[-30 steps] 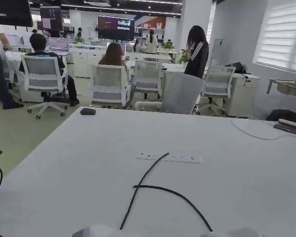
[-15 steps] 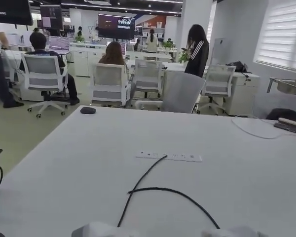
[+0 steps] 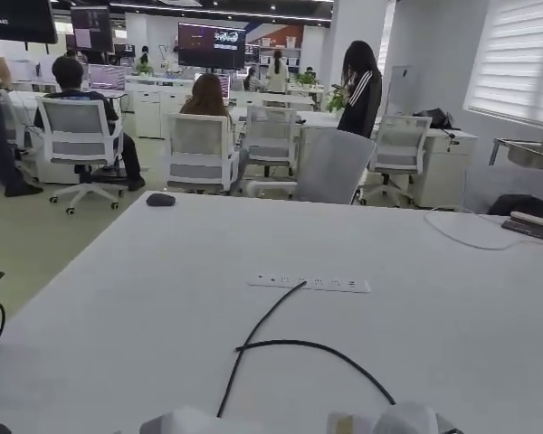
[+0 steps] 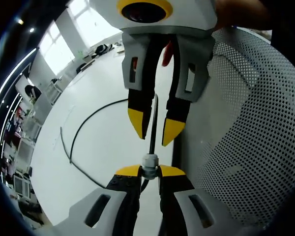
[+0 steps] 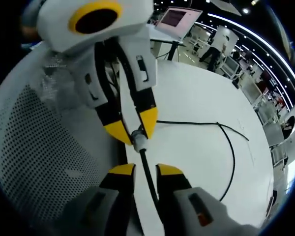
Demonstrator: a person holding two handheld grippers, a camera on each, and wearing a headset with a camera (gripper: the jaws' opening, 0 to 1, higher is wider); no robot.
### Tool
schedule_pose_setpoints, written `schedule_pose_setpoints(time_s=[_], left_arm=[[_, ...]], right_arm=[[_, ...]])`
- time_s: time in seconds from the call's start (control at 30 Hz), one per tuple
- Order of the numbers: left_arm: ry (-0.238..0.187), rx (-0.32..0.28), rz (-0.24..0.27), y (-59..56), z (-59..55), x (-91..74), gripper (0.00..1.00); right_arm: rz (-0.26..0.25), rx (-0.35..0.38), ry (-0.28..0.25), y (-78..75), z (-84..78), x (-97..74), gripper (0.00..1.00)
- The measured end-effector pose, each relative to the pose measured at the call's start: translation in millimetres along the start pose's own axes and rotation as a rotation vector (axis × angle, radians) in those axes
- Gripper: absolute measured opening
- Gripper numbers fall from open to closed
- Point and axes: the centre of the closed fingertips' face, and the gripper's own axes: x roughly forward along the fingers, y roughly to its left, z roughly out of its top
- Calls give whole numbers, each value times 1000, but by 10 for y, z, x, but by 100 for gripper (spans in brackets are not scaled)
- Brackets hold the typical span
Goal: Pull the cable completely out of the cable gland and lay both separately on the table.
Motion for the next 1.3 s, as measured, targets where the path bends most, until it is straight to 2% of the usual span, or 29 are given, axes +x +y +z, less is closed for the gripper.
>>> schedule_pose_setpoints(time_s=[0.1,0.17,0.43,0.53,0.63,0.93,1.3], left_arm=[[-1,5,1,-2,3,-2,14],[-1,10,2,-6,10,-4,14],[-18,4,7,14,53,0,14],[-4,19,11,19,25,10,14],[-6,10,5,10,29,8,14],[5,12,11,20,-1,-3,14],[15,8,14,19,-21,-3,14]], right_arm=[[0,-9,5,-8,0,37,13],[-1,-14,5,-15,-5,28,5],[-3,9,-10,-33,-43,-9,4],[-6,8,3,-39,-89,-17,4],[-4,20,5,-36,-127,-39,4],[-24,41,47,-99,-297,-109,4],[-67,83,136,-206,-566,-168,4]])
